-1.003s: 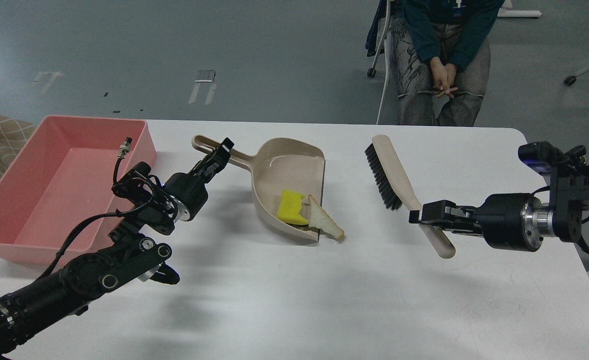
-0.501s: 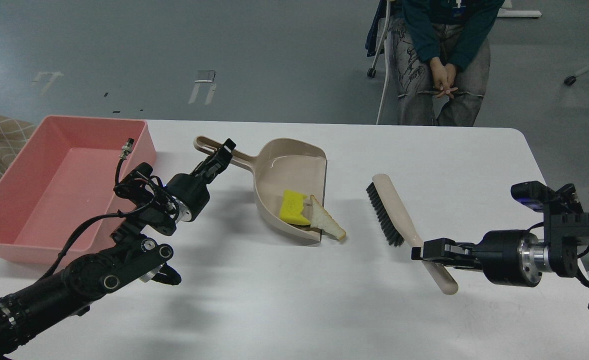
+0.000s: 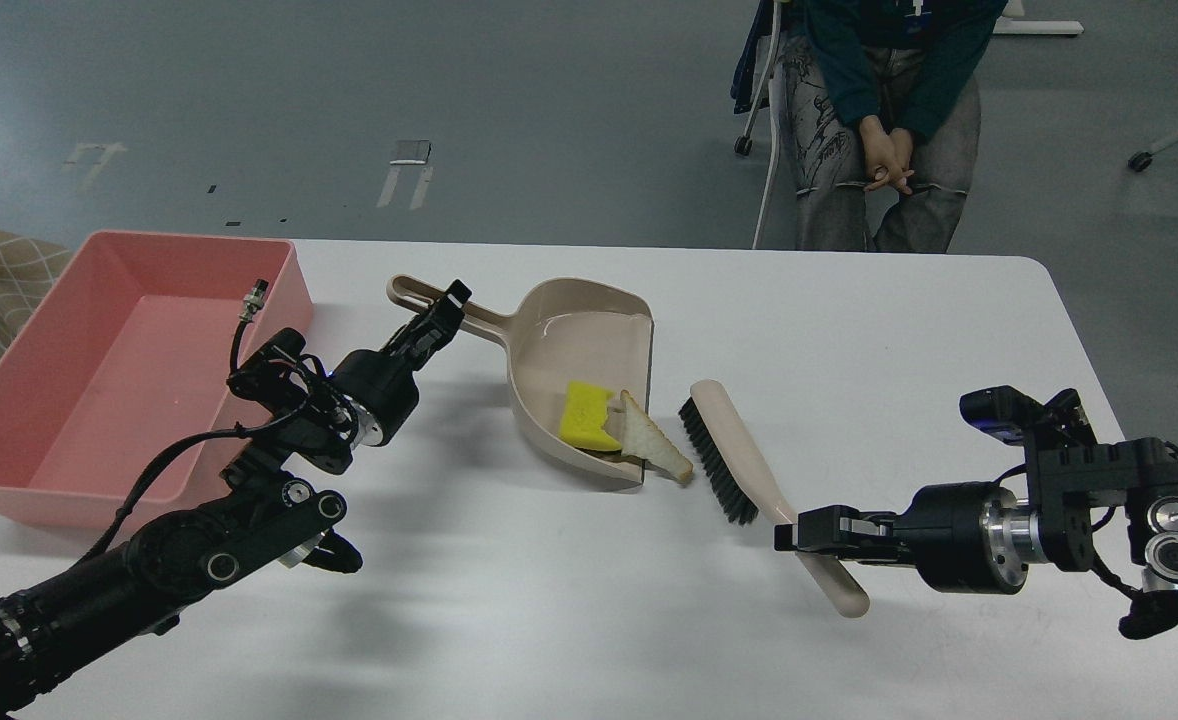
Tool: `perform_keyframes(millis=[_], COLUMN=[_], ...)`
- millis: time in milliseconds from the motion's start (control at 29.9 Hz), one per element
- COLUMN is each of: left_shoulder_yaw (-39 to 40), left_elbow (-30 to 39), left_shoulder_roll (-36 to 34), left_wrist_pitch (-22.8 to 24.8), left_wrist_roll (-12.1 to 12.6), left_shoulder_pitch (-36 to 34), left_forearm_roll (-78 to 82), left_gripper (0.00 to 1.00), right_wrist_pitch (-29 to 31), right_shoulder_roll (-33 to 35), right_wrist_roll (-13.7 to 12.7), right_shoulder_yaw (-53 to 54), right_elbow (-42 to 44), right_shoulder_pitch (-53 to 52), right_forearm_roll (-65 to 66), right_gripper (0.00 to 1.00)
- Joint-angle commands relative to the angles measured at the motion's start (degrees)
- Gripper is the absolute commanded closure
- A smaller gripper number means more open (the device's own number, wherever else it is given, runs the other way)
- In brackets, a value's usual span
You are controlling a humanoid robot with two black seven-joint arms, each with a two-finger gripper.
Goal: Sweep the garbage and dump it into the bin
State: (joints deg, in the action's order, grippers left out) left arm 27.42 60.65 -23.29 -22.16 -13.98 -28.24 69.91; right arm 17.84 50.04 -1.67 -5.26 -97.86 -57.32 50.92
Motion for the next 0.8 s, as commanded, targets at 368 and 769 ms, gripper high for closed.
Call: perform_keyframes(millis=[368,769], left_shoulder_yaw=[0.0,0.0], left_elbow=[0.1,0.1], left_shoulder_roll=[0.1,0.1], left_wrist_pitch=[0.0,0.0], left_wrist_roll=[0.0,-0.1], left_shoulder_pitch=[0.3,1.1], left_forearm_roll=[0.0,0.0], left_gripper=[1.00,1.00], right_wrist_pitch=[-0.7,-1.6], right_shoulder_roll=[-4.9,-9.2], right_wrist_roll=[0.3,1.1], right_shoulder_yaw=[0.3,0.9], right_elbow=[4.2,7.0], right_shoulder_pitch=[0.1,0.3], right_forearm_roll=[-0.6,-1.1], right_gripper=[1.00,1.00])
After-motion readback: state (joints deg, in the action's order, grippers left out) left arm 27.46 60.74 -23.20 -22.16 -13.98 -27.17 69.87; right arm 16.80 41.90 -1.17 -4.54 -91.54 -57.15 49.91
